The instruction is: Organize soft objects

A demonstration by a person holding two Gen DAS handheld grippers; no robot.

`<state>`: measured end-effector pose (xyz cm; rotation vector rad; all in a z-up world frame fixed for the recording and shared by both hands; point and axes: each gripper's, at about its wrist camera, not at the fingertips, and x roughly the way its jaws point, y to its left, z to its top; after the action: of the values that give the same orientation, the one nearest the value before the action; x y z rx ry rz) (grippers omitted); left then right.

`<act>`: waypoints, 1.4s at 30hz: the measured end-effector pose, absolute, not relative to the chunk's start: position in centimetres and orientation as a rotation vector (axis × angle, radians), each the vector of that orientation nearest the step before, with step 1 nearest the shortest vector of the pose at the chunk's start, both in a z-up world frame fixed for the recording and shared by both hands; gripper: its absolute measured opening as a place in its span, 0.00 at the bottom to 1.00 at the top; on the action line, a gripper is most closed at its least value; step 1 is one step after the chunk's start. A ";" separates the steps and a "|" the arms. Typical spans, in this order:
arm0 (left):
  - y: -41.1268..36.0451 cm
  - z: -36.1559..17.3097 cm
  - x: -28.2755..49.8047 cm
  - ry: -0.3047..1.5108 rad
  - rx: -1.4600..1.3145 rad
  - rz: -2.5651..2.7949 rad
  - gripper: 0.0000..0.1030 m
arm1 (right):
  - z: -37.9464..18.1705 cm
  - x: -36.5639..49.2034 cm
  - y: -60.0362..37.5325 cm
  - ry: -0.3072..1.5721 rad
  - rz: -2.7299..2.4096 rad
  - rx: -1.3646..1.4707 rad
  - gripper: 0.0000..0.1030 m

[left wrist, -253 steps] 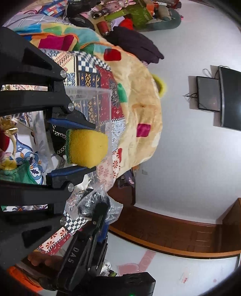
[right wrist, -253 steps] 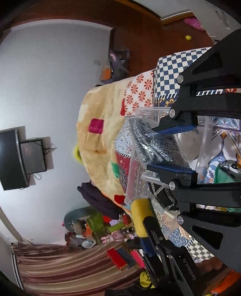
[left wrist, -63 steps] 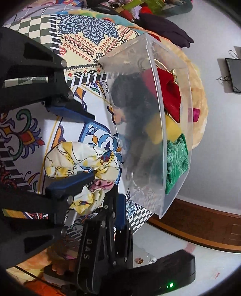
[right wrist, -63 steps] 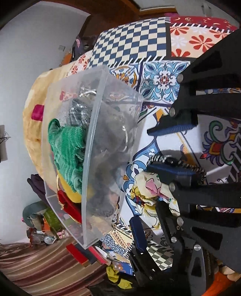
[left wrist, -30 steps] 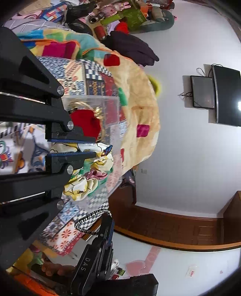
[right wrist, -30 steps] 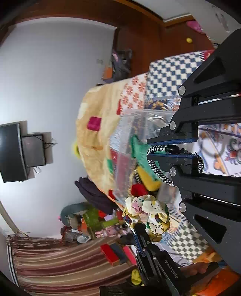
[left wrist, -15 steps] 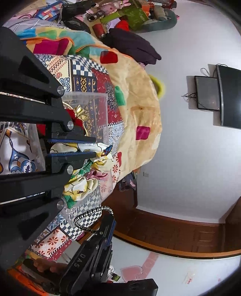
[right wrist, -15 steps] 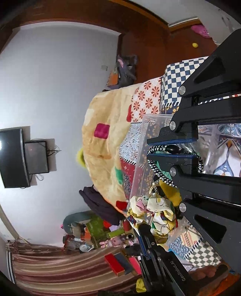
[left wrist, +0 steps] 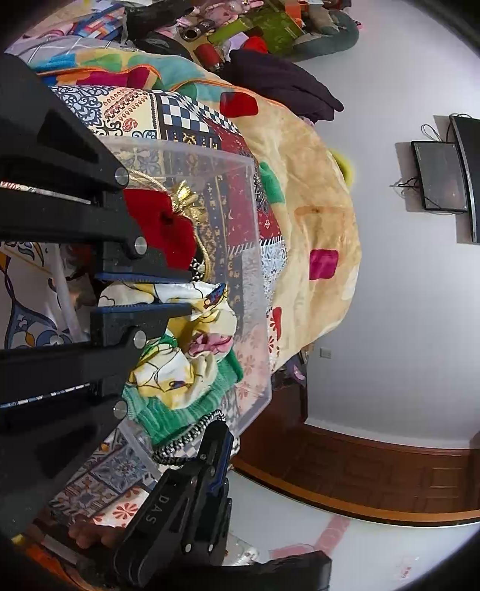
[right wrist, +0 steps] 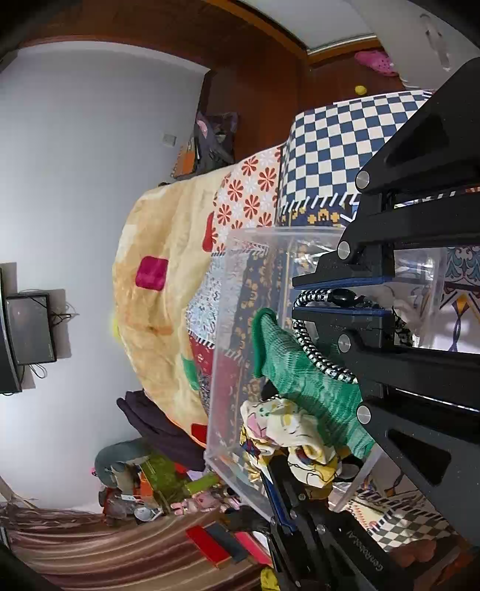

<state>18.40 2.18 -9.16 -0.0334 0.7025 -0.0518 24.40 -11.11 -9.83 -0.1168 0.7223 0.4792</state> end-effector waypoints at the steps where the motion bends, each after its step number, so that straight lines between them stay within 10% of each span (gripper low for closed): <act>1: 2.1 -9.3 18.4 0.706 -0.032 -0.053 0.11 | -9.9 24.3 -11.1 0.724 0.483 -0.119 0.08; 8: 3.0 -8.8 17.2 0.693 -0.067 -0.054 0.34 | -9.9 23.9 -11.0 0.754 0.510 -0.144 0.17; 15: 3.6 -7.0 15.0 0.629 -0.126 -0.075 0.35 | -8.1 22.6 -12.0 0.701 0.528 -0.115 0.42; 27: 3.4 -0.5 9.5 0.429 -0.131 -0.084 0.39 | -2.2 17.7 -12.8 0.492 0.567 -0.105 0.51; 42: 0.7 2.3 3.6 0.271 -0.068 -0.076 0.77 | 0.2 12.3 -14.8 0.344 0.573 -0.044 0.75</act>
<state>3.61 0.66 2.34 -0.0678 0.2708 -0.0761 12.32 -14.83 0.17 -0.0443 0.3436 0.5734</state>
